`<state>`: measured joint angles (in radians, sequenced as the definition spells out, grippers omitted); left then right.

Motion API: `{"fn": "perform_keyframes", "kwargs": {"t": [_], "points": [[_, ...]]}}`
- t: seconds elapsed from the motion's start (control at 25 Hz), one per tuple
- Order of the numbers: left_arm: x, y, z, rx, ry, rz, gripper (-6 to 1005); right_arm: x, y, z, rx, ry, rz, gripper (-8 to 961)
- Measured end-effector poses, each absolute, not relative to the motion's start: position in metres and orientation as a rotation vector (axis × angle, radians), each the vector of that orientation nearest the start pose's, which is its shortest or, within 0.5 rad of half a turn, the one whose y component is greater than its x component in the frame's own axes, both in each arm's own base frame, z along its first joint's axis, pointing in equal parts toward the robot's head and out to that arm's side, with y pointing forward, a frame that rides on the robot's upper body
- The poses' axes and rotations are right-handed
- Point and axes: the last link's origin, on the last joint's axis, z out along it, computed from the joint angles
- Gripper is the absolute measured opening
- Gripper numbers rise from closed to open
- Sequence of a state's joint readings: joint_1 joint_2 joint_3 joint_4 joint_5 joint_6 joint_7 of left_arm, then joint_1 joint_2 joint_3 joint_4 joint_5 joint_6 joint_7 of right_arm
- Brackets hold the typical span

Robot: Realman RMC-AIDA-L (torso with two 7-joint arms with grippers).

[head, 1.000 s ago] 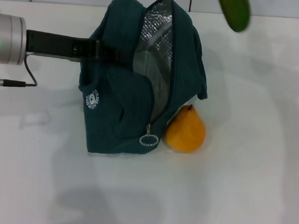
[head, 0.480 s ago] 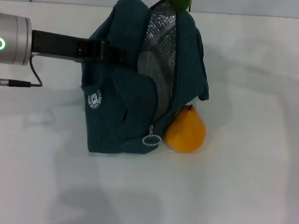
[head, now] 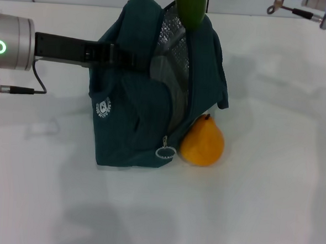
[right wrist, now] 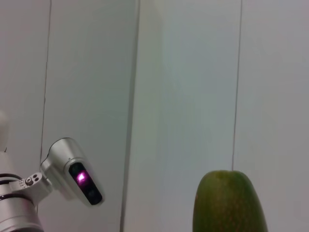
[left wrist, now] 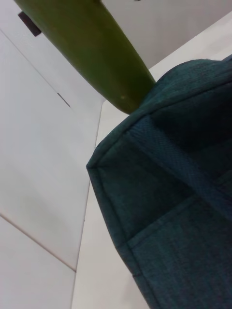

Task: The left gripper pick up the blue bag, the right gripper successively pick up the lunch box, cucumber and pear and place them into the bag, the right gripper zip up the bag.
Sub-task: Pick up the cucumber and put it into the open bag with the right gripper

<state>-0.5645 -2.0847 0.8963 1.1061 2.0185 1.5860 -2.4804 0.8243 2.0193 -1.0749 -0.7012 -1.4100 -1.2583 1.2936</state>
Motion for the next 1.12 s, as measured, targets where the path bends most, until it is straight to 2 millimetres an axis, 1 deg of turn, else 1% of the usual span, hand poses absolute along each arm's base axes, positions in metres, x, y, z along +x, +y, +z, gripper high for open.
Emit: {"fn": "perform_keyframes", "kwargs": {"t": [0.08, 0.28, 0.44, 0.52, 0.8, 1.12], "points": [[-0.187, 0.36, 0.039, -2.559, -1.494, -0.608, 43, 0.094, 0.43, 0.019, -2.548, 0.018, 1.015, 719], [-0.186, 0.361, 0.039, -2.561, -1.492, -0.619, 43, 0.087, 0.432, 0.013, -2.527, 0.006, 1.071, 729], [-0.187, 0.36, 0.037, -2.567, -1.495, -0.621, 43, 0.083, 0.433, 0.008, -2.533, 0.002, 1.078, 736], [-0.188, 0.361, 0.036, -2.564, -1.501, -0.625, 43, 0.085, 0.433, 0.003, -2.545, 0.017, 1.069, 740], [-0.189, 0.362, 0.035, -2.561, -1.5, -0.632, 43, 0.104, 0.431, -0.013, -2.565, 0.102, 1.017, 753], [-0.19, 0.362, 0.036, -2.552, -1.501, -0.649, 43, 0.113, 0.429, -0.018, -2.559, 0.067, 0.968, 768]]}}
